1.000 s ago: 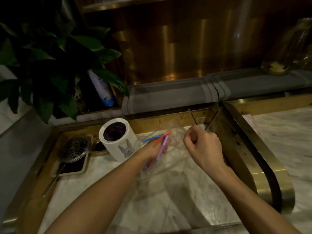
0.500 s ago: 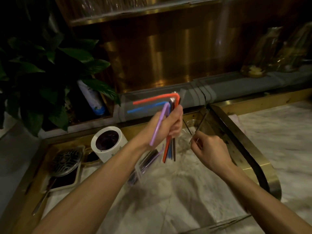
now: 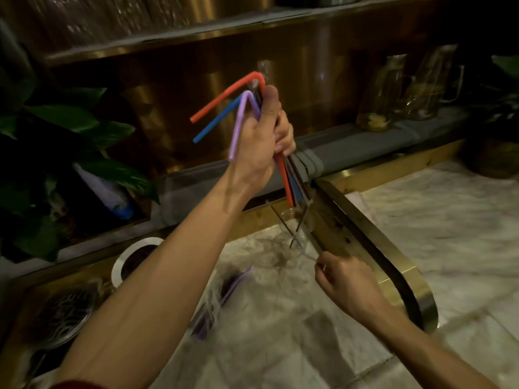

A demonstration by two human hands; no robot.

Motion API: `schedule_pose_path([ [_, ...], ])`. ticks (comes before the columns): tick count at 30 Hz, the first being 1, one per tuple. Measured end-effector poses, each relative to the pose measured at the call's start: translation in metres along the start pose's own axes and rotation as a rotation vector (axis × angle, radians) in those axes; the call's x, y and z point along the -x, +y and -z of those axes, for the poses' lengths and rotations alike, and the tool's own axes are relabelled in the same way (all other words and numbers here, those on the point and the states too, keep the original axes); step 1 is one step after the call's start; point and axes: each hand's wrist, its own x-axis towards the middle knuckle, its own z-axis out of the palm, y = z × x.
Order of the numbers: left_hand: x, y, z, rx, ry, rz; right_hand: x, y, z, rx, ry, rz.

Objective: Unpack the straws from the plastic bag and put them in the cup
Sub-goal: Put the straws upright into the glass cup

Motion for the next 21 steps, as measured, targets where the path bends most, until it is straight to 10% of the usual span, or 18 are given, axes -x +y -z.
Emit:
schedule_pose_path([
  [21, -0.019, -0.233, 0.053, -0.635, 0.291, 0.595, 0.021, 0.024, -0.002, -0.109, -0.163, -0.102],
])
